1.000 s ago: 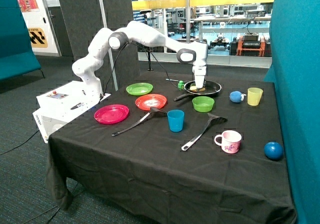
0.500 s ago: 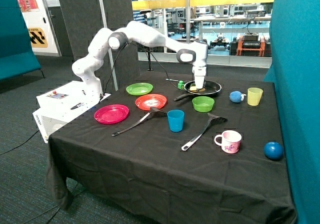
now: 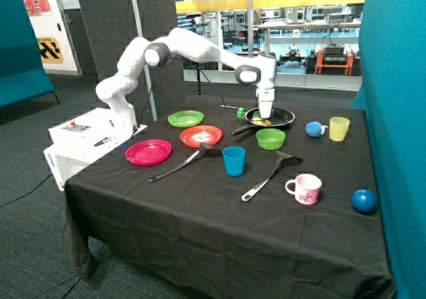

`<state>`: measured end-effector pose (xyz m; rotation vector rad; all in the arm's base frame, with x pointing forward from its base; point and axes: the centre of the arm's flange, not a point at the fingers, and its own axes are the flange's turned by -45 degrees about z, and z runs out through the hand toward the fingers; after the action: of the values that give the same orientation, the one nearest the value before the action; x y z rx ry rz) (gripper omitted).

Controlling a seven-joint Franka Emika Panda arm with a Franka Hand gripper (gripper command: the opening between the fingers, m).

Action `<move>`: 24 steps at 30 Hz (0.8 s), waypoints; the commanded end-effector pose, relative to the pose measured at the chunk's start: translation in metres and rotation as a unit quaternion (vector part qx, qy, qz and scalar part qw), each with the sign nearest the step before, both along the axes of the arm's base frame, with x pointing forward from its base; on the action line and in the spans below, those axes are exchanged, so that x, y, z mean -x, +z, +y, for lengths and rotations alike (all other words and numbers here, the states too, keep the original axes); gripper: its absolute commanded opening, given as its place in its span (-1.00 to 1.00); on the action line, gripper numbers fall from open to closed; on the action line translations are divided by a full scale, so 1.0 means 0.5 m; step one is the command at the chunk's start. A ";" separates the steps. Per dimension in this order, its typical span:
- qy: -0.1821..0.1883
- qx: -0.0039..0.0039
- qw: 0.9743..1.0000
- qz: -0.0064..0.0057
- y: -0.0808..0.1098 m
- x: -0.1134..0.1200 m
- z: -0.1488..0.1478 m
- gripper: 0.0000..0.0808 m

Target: Cook the vegetables

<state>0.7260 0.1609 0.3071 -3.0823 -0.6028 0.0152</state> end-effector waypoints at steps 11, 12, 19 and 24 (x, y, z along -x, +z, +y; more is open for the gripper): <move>0.016 -0.001 1.000 -0.005 0.045 0.032 -0.018 0.00; 0.016 -0.001 1.000 -0.005 0.052 0.036 -0.025 0.11; 0.020 -0.001 1.000 -0.005 0.081 0.061 -0.055 0.13; 0.022 -0.001 1.000 -0.005 0.114 0.085 -0.081 0.07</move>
<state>0.7011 0.1388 0.3438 -3.0783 -0.6602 0.0318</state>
